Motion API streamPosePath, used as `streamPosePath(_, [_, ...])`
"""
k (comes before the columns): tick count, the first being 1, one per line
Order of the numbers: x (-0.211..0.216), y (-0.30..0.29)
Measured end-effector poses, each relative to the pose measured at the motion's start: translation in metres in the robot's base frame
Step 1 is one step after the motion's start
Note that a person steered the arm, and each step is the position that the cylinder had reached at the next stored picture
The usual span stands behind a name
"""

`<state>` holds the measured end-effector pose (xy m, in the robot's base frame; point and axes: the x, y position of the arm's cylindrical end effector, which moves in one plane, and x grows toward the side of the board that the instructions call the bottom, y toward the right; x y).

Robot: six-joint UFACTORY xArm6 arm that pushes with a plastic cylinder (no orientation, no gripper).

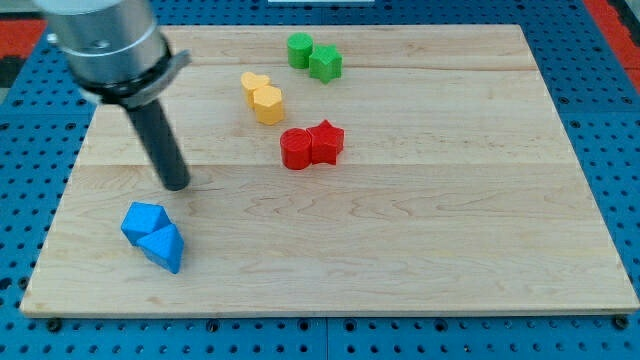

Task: Nudge blue triangle along with blue cube left a bit

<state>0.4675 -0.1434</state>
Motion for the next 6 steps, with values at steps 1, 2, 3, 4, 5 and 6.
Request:
streamPosePath(1, [0.014, 0.079])
streamPosePath(2, [0.068, 0.108])
streamPosePath(3, [0.084, 0.045])
streamPosePath(4, [0.084, -0.005])
streamPosePath(5, [0.088, -0.055])
streamPosePath(6, [0.092, -0.036])
